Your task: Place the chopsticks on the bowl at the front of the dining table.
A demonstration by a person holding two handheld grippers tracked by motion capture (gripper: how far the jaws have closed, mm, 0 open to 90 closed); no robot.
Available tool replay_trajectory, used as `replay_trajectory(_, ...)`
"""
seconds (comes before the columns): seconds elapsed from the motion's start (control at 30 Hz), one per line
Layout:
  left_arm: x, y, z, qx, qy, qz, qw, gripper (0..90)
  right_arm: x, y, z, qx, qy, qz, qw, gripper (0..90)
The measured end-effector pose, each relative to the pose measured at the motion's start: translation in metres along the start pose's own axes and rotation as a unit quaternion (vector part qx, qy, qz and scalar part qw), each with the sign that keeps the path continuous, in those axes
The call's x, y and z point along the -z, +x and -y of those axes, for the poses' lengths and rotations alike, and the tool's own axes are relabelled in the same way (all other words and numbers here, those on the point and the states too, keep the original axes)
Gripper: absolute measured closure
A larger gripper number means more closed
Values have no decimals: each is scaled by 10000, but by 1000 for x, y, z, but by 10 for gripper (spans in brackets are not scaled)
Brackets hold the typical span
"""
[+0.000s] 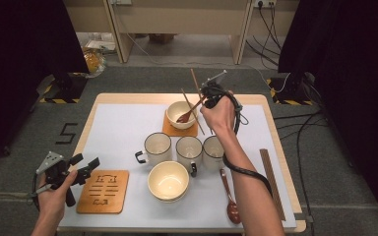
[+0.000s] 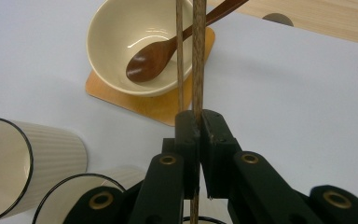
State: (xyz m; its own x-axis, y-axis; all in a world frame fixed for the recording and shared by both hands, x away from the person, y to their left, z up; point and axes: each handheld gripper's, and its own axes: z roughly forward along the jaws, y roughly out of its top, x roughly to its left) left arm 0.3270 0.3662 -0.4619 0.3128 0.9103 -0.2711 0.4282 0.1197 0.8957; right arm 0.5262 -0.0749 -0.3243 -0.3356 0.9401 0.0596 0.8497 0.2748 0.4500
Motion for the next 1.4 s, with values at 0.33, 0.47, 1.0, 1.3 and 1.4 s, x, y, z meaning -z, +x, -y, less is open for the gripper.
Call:
replay_trajectory(0.33,1,0,0,11,-2,-3,10000,196,-5,-1,-2,-31,19,-1,10000,857)
replay_trajectory(0.47,1,1,0,12,4,-10,10000,196,-6,-1,-4,-41,-1,0,10000,857)
replay_trajectory(1.0,0,1,0,4,19,-16,10000,196,-15,-1,-5,-33,-10,-8,10000,857)
replay_trajectory(1.3,0,1,0,10,13,-15,10000,196,-19,-2,-7,-50,-7,-24,10000,856)
replay_trajectory(1.4,0,1,0,12,7,-9,10000,196,-22,-3,-7,-72,-6,-28,10000,856)
